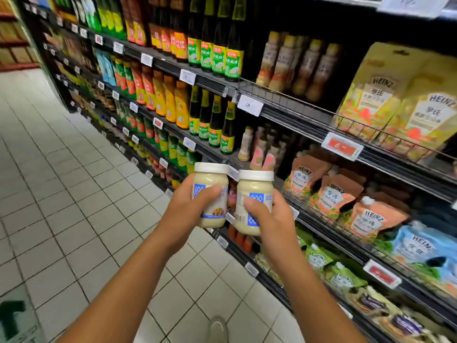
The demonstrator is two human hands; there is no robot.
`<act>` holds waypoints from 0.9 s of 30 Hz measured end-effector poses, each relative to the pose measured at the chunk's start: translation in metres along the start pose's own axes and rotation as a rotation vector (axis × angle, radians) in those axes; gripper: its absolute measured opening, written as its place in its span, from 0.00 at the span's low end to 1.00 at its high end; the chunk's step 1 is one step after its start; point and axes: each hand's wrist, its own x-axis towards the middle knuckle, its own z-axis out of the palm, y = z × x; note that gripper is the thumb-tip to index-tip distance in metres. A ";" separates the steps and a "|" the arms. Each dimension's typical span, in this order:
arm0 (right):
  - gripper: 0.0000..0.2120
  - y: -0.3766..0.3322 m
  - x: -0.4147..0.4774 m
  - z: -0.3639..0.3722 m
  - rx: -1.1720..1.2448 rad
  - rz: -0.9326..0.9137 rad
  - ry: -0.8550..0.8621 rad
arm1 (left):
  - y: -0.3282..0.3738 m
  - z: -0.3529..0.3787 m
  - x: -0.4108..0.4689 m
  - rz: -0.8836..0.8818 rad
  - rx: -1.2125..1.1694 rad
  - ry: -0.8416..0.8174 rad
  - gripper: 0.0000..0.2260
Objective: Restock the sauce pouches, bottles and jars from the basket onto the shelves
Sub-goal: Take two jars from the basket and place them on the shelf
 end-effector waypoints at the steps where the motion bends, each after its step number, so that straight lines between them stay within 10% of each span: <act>1: 0.24 -0.003 0.010 0.003 0.003 -0.013 0.000 | 0.003 -0.001 0.009 0.005 -0.003 0.003 0.22; 27: 0.25 -0.136 0.232 0.016 -0.061 -0.428 -0.014 | 0.125 0.033 0.264 0.323 -0.079 -0.207 0.23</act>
